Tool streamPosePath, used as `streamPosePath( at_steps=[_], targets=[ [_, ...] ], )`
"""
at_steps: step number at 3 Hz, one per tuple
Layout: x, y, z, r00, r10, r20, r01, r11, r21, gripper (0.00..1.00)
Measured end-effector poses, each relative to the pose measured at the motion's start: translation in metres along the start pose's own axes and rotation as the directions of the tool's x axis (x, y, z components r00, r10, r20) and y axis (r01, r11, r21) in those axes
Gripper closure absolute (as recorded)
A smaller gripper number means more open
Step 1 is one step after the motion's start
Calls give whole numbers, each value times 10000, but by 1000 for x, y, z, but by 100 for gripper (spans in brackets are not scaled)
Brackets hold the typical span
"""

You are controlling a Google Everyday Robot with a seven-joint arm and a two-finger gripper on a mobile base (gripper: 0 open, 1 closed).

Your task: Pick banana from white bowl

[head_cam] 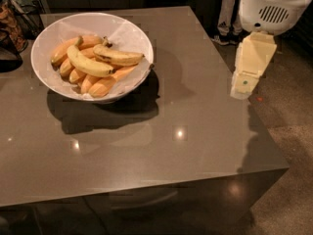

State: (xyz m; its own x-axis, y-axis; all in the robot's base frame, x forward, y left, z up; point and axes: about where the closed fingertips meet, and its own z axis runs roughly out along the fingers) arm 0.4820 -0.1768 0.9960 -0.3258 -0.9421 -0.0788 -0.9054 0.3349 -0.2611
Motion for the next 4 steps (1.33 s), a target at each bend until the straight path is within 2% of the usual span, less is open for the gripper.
streamPosePath(
  at_steps=[1,2,3,4],
  targets=[
    [-6,1,2,9980,-530,-358,538,9983,231,0],
    [-11,-5,0,9990,-439,-83,442,9979,466,0],
    [-44,-9,-5,9965,-442,715,425,9988,242,0],
    [-82,-13,-16,9911,-729,1115,713,9973,187,0]
  ],
)
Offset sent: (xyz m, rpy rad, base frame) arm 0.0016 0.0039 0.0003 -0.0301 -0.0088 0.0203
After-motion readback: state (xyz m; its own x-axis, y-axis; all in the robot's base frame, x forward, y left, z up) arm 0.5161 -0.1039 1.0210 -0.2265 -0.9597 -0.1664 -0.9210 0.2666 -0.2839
